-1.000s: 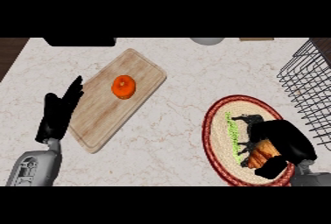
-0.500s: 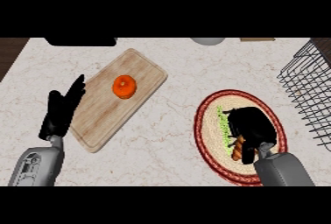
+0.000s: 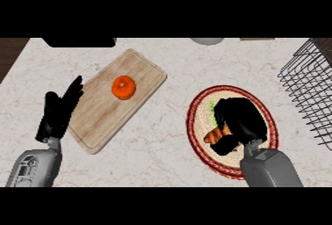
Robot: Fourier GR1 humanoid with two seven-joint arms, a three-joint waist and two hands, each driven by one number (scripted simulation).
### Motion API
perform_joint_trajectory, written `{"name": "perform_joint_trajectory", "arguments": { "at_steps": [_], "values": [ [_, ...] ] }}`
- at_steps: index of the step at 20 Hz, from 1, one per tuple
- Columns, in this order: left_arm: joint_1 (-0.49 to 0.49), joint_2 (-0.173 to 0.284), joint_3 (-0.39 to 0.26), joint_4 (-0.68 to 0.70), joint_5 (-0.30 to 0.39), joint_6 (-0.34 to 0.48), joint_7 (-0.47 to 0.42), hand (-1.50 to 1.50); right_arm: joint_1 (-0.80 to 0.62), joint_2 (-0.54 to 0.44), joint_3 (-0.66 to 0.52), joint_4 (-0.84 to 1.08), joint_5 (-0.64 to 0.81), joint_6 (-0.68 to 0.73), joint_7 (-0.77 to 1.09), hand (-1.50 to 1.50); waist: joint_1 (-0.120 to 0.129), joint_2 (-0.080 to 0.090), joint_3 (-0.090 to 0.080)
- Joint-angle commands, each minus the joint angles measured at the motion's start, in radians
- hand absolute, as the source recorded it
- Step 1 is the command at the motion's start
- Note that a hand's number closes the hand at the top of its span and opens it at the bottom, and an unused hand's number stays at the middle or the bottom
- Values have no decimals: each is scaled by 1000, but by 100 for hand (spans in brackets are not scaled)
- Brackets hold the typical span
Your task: Pick the croissant from the placemat and place it in the basket
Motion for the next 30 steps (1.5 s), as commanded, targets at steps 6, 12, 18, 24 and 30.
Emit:
{"name": "perform_joint_trajectory", "arguments": {
  "at_steps": [6,12,18,24,30],
  "values": [
    [-19,19,34,28,22,-11,8,0,-47,69,-80,-382,-401,-32,246,150,-13,-6,1],
    [-31,21,25,60,8,-18,-16,0,-344,69,-228,-555,-490,121,553,150,-7,-1,0],
    [44,-4,0,-14,-1,-12,-33,0,-633,-2,-393,-458,-589,183,726,150,8,0,0],
    [39,4,0,-45,-1,-17,-13,0,-845,-150,-508,-265,-618,177,761,150,12,0,0],
    [21,-12,-9,-34,-8,-4,1,0,-789,-395,-490,-113,-535,310,623,150,5,5,0]
  ]
}}
